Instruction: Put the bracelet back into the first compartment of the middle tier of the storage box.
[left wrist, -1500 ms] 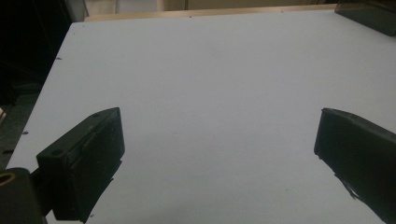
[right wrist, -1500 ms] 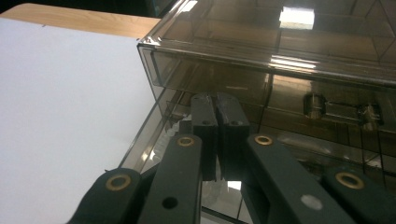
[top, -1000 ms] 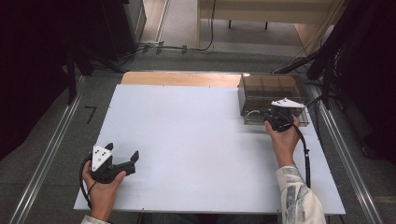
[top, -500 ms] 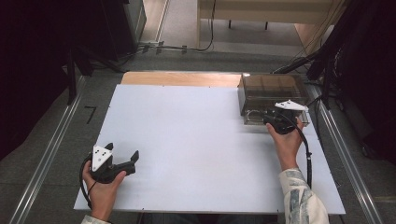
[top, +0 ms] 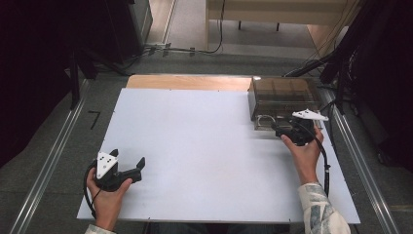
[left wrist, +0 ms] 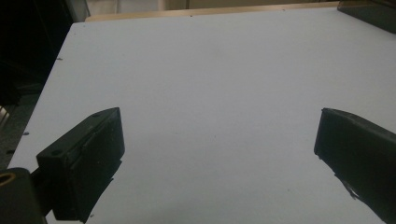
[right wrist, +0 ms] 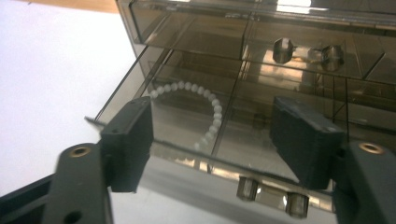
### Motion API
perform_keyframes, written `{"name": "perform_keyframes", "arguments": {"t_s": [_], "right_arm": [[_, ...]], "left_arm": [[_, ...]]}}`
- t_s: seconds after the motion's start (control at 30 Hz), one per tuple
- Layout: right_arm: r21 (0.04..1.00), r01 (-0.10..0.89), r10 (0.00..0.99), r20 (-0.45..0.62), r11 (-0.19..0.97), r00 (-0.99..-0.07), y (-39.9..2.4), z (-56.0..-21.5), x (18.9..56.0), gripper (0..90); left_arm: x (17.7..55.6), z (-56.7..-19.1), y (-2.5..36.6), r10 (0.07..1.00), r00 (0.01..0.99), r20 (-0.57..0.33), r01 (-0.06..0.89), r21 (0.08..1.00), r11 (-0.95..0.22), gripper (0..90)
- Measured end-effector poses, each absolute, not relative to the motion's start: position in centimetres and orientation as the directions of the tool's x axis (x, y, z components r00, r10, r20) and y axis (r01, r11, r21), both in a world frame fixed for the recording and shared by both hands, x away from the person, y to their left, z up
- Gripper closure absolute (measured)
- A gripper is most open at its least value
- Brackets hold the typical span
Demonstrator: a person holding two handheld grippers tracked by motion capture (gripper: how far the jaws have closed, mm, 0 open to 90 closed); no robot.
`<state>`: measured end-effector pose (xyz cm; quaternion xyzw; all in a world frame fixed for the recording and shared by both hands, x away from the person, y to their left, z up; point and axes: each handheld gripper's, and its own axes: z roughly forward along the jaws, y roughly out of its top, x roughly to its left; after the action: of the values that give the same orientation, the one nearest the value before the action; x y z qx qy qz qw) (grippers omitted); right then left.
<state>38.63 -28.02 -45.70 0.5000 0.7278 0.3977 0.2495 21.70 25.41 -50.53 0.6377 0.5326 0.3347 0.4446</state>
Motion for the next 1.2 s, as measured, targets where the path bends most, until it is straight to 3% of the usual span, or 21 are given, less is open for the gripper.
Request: {"name": "perform_keyframes", "arguments": {"t_s": [0.73,1.2], "right_arm": [[0.841,0.502,0.911,0.024,0.204,-0.411,-30.3,-46.1,34.8,19.1],[0.834,0.526,0.931,0.043,0.166,-0.361,-34.0,-47.4,31.3,18.9]], "left_arm": [[21.7,-50.6,25.3,0.977,0.209,-0.041,0.384,0.922,-0.043,1.8],[21.7,-50.6,25.3,0.977,0.211,-0.043,0.386,0.922,-0.042,1.8]]}}
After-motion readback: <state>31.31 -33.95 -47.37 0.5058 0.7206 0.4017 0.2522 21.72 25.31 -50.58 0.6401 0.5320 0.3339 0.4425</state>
